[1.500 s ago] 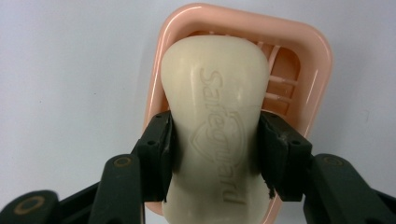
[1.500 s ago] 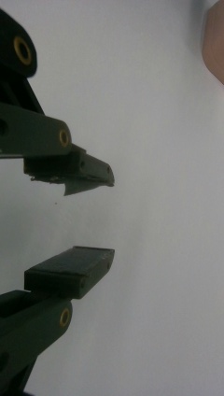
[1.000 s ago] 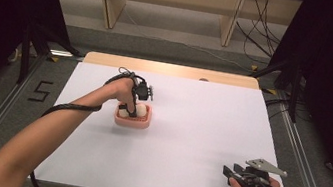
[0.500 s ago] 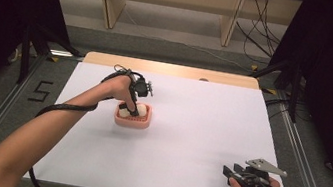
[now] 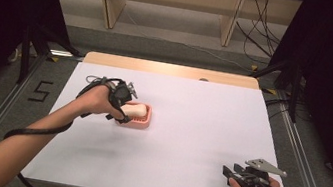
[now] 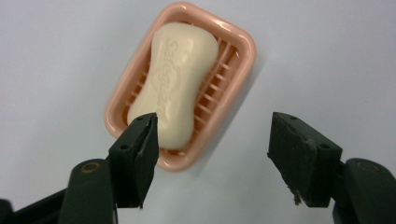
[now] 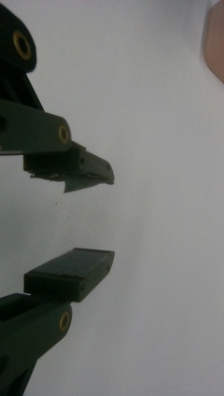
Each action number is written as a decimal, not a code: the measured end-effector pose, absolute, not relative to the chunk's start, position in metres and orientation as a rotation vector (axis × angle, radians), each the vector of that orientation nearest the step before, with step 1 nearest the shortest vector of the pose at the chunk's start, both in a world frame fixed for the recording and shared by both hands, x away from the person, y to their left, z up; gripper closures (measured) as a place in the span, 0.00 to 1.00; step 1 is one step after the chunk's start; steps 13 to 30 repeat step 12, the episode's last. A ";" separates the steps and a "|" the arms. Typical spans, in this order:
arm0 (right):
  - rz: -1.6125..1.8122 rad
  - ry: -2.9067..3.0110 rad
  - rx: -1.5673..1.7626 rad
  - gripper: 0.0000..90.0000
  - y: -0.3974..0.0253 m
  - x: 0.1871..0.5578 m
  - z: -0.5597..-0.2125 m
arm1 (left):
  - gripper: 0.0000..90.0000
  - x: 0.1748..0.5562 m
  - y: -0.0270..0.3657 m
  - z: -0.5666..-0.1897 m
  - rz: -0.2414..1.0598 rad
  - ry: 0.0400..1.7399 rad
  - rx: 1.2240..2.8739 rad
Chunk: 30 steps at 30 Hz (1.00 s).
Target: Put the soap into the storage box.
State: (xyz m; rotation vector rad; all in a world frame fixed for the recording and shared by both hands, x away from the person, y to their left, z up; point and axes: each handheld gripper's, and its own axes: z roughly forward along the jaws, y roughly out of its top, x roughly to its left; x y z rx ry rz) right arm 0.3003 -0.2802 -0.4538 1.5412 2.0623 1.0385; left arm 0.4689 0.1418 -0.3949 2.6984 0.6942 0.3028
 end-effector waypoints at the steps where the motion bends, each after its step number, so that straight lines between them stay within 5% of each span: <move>1: 1.038 2.061 1.542 0.61 -0.280 0.300 -0.454 | 0.37 0.454 0.152 -0.399 0.305 0.760 2.634; 11: 1.038 2.062 1.583 0.60 -0.278 0.299 -0.453 | 0.36 0.374 0.215 -0.442 0.328 0.893 2.397; 30: 1.062 2.057 1.582 0.60 -0.277 0.300 -0.454 | 0.36 0.374 0.215 -0.442 0.328 0.893 2.397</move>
